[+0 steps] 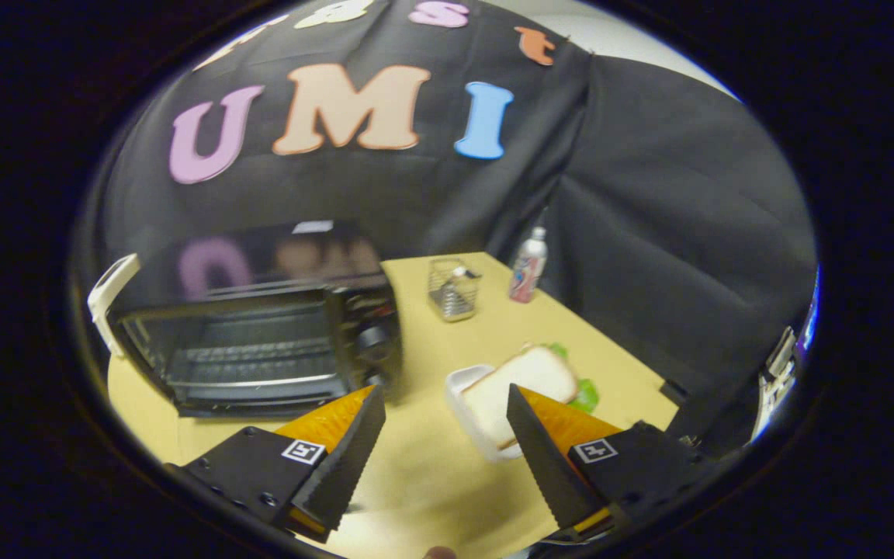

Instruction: Open the toaster oven, put the food inside, and close the toaster oven door.

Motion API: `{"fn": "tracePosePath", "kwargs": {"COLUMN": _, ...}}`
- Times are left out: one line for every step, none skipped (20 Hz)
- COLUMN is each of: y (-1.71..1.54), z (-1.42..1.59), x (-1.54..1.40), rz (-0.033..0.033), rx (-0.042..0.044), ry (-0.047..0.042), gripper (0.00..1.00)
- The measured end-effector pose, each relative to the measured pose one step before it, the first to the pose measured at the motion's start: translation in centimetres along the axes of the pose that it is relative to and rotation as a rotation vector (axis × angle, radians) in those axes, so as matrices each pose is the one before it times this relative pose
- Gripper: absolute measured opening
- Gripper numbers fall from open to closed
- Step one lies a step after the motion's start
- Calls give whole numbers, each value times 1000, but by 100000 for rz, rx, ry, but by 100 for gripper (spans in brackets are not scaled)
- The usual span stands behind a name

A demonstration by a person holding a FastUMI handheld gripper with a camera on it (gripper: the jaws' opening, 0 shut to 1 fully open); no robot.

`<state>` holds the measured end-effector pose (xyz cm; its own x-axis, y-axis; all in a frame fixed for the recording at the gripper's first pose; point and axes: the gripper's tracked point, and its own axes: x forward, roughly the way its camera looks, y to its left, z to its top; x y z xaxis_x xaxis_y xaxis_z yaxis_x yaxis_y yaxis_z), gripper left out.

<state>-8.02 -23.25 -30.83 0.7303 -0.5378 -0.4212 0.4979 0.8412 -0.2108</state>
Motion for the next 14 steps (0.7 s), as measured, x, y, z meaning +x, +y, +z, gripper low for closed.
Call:
{"fn": "tracePosePath", "kwargs": {"y": -1738, "z": 788, "x": 747, "rz": -3566, "rx": 2188, "ry": -1076, "gripper": 100}}
{"fn": "tracePosePath", "kwargs": {"y": -1626, "z": 502, "x": 804, "rz": -2554, "rx": 2667, "ry": -645, "gripper": 100}}
{"fn": "tracePosePath", "kwargs": {"y": -1214, "z": 437, "x": 743, "rz": -1610, "rx": 3101, "ry": -331, "gripper": 100}}
{"fn": "tracePosePath", "kwargs": {"y": -1417, "z": 222, "x": 840, "rz": -1241, "rx": 3175, "ry": 548, "gripper": 100}}
{"fn": "tracePosePath", "kwargs": {"y": -1271, "z": 77, "x": 737, "rz": -1079, "rx": 3155, "ry": 387, "gripper": 100}}
{"fn": "tracePosePath", "kwargs": {"y": -1069, "z": 18, "x": 819, "rz": -169, "rx": 3171, "ry": 591, "gripper": 100}}
{"fn": "tracePosePath", "kwargs": {"y": -727, "z": -154, "x": 757, "rz": 415, "rx": 3146, "ry": 1082, "gripper": 100}}
{"fn": "tracePosePath", "kwargs": {"y": -528, "z": -212, "x": 828, "rz": 1012, "rx": 3055, "ry": 983, "gripper": 100}}
{"fn": "tracePosePath", "kwargs": {"y": -431, "z": -186, "x": 710, "rz": 1175, "rx": 2571, "ry": 1137, "gripper": 100}}
{"fn": "tracePosePath", "kwargs": {"y": -388, "z": -530, "x": 697, "rz": 1309, "rx": 1836, "ry": 1625, "gripper": 100}}
{"fn": "tracePosePath", "kwargs": {"y": -280, "z": -671, "x": 591, "rz": 1245, "rx": 1167, "ry": 2236, "gripper": 100}}
{"fn": "tracePosePath", "kwargs": {"y": -38, "z": -695, "x": 525, "rz": 1704, "rx": 903, "ry": 2536, "gripper": 100}}
{"fn": "tracePosePath", "kwargs": {"y": 108, "z": -746, "x": 547, "rz": 1749, "rx": 523, "ry": 2690, "gripper": 100}}
{"fn": "tracePosePath", "kwargs": {"y": 36, "z": -838, "x": 743, "rz": 1381, "rx": 294, "ry": 2418, "gripper": 99}}
